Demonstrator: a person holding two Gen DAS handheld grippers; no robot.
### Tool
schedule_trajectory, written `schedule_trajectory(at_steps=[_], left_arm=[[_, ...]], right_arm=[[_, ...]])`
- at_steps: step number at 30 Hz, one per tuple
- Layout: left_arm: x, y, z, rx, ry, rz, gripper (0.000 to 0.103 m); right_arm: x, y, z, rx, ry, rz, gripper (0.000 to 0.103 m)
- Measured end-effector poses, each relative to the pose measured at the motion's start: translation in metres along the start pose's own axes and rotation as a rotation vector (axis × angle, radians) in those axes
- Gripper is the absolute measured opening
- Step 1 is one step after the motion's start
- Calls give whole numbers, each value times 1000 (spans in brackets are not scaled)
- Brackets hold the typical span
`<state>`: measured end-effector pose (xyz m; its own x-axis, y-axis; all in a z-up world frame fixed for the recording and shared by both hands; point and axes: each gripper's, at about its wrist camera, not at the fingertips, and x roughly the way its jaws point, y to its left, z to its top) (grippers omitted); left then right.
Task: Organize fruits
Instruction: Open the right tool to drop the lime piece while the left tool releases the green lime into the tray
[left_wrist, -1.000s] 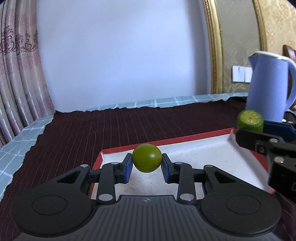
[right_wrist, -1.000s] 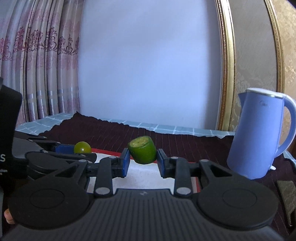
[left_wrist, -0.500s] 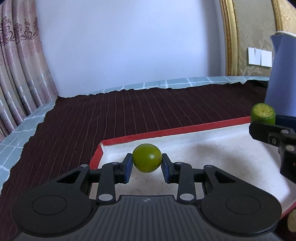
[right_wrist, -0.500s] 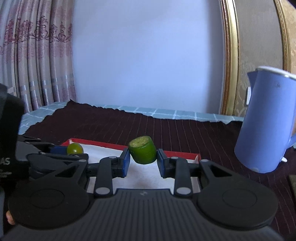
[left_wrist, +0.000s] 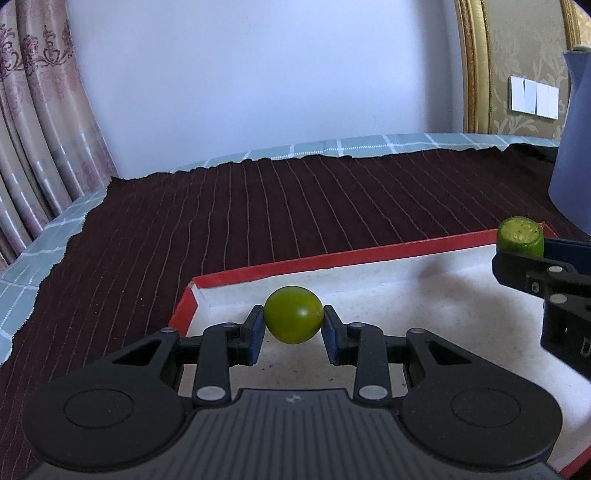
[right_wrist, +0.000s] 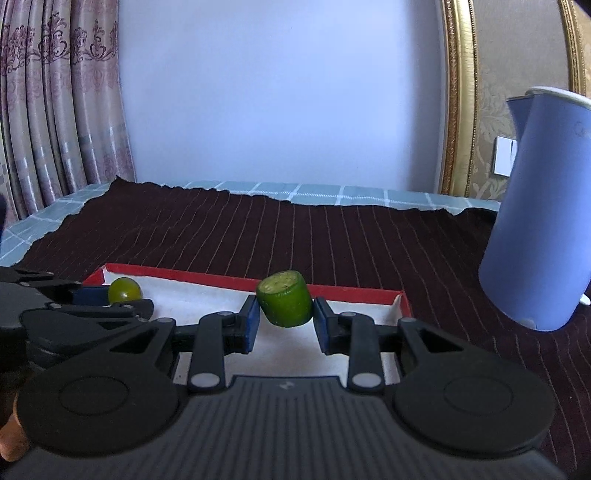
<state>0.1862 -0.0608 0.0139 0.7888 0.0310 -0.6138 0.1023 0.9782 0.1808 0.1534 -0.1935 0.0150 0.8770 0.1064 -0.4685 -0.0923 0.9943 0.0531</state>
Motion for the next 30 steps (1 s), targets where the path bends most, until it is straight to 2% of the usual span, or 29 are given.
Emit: schedule_trajectory(at_steps=[8,11,15,16,18,19,21,25,30], left_arm=[[10,-5,2,18,24,4,32],[8,-7,1,40,16,20,32],[5,-6,-1,40,21,9,34],[4,-6,-1,39,21,9,40],[0,-4,-2,33,9,7,54],[-2,-3,-3,30,2,9,61],[-8,-1,-4,29,-13,14,65],[-21,4,-13,31,-31,32,66],[-40,21,-26,-22,-58,30,66]], right_arm=[[10,10,2,-40,45,-7,31],[7,9,2,-43,28,-21,53],[-3,7,1,-42,15,-27,55],[-5,6,0,-44,12,-31,59],[-13,7,-2,-59,-8,-50,83],[-17,8,-4,-68,-23,-69,87],[-26,8,-6,-72,-41,-75,101],[-47,7,-13,-55,-69,-71,103],[-71,3,-25,-3,-108,-70,103]])
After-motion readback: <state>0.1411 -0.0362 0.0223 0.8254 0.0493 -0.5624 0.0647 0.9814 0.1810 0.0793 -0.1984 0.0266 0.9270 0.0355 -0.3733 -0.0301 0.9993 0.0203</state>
